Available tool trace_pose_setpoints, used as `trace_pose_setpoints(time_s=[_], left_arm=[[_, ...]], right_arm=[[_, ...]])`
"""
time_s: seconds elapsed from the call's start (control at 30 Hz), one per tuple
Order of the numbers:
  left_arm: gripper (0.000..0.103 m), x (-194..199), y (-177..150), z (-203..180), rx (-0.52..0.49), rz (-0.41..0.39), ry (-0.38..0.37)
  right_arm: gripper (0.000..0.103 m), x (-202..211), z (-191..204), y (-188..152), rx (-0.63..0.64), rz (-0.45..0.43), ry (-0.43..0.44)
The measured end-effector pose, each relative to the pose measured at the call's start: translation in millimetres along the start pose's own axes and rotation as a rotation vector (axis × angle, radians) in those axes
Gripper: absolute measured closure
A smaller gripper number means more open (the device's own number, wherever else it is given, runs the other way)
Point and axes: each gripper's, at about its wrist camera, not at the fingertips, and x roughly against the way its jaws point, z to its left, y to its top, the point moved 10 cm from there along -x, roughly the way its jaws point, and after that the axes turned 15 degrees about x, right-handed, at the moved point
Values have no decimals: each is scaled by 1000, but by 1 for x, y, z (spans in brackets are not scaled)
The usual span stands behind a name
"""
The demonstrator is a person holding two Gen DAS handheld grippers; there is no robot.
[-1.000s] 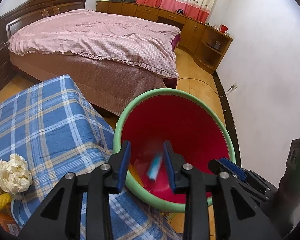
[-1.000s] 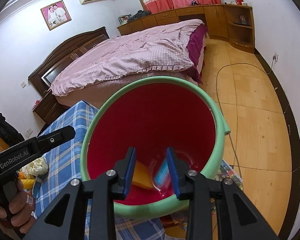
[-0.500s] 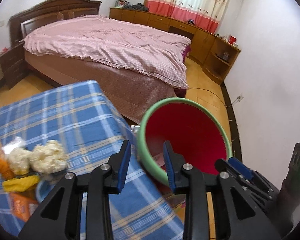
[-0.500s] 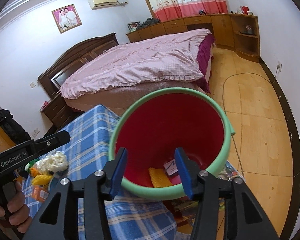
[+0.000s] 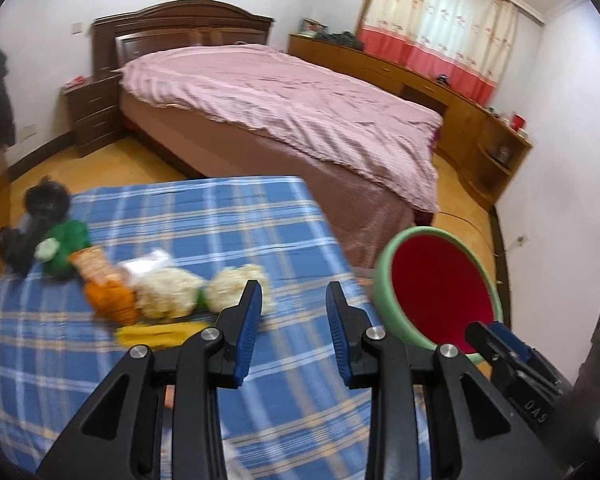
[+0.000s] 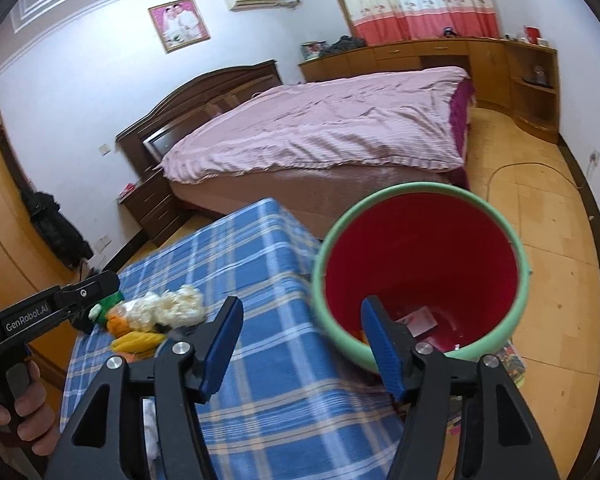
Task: Collect trash
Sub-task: 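Move both open tools back over the table items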
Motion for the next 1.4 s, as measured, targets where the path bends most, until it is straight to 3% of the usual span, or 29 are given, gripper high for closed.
trace_pose_setpoints(time_s=[0.37,0.43,0.7,1.07,1.23,1.4], left_arm=[[69,8,12,89,108,-33,107],[63,6,12,99,115,-29,125],[59,-4,14,138,167,-10,163],[59,-26,14,181,210,20,196],[50,-36,9,191,217,37,184],[48,-50,4,195,223,69,178]], right_arm=[[36,-23,49,-1,48,52,66],[35,-27,54,-2,55,61,68],[33,-47,67,-3,72,97,68],[31,-72,73,-8,65,134,47],[29,-79,77,-14,57,149,42],[28,-83,77,-17,52,161,37]])
